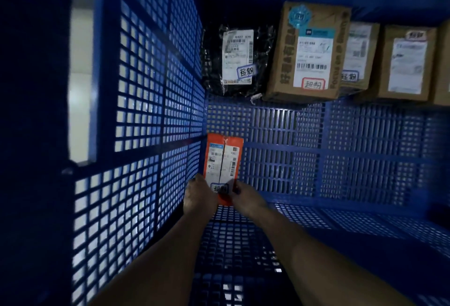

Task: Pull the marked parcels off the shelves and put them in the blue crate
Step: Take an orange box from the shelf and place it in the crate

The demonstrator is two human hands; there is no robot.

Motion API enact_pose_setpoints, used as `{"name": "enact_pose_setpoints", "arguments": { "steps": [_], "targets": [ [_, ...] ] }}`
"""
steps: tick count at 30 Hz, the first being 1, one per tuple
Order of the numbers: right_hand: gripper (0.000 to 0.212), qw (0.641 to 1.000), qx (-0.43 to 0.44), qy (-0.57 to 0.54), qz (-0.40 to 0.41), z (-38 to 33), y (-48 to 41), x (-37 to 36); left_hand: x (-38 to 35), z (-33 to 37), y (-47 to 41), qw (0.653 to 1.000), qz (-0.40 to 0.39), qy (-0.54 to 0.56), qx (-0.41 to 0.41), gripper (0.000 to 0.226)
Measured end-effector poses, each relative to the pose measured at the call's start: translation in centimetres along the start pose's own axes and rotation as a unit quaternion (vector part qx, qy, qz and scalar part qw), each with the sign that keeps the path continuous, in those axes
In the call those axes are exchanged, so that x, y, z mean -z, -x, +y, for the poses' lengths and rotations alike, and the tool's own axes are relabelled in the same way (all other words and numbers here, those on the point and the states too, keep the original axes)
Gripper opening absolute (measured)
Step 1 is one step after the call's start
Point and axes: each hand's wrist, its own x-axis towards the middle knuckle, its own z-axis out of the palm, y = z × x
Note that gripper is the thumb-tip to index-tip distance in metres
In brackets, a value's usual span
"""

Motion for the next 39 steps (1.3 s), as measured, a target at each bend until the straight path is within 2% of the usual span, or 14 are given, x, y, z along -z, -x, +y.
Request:
{"name": "enact_pose_setpoints", "arguments": {
  "steps": [6,10,17,22,25,28,34,39],
  "targets": [
    [0.039,0.987,0.045,0.123,0.089,-2.9,8.4,4.3,5.4,1.9,5.3,0.989,0.044,-0.045,-0.135,0.026],
    [0.033,0.957,0.059,0.234,0.161,-4.9,13.7,6.7,10.3,4.2,10.7,0.97,0.065,-0.084,-0.22,0.036],
    [0.05,0.898,0.113,0.359,0.226,-10.8,24.0,10.9,19.7,7.2,20.5,0.94,0.106,-0.119,-0.303,0.051],
    [0.057,0.87,0.166,0.376,0.271,-16.1,32.6,13.3,26.8,7.9,28.2,0.915,0.173,-0.14,-0.337,0.054],
    [0.051,0.844,0.204,0.392,0.303,-19.2,37.7,14.1,31.0,7.6,32.8,0.894,0.227,-0.161,-0.352,0.055],
    [0.053,0.814,0.248,0.41,0.329,-22.3,42.5,14.8,35.2,7.1,37.3,0.875,0.284,-0.173,-0.351,0.06],
    [0.061,0.752,0.315,0.441,0.375,-28.7,51.4,15.0,42.7,5.0,44.6,0.848,0.375,-0.151,-0.343,0.048],
    [0.061,0.708,0.366,0.453,0.4,-34.0,57.4,13.7,48.3,2.4,49.1,0.832,0.439,-0.119,-0.317,0.05]
  ]
}}
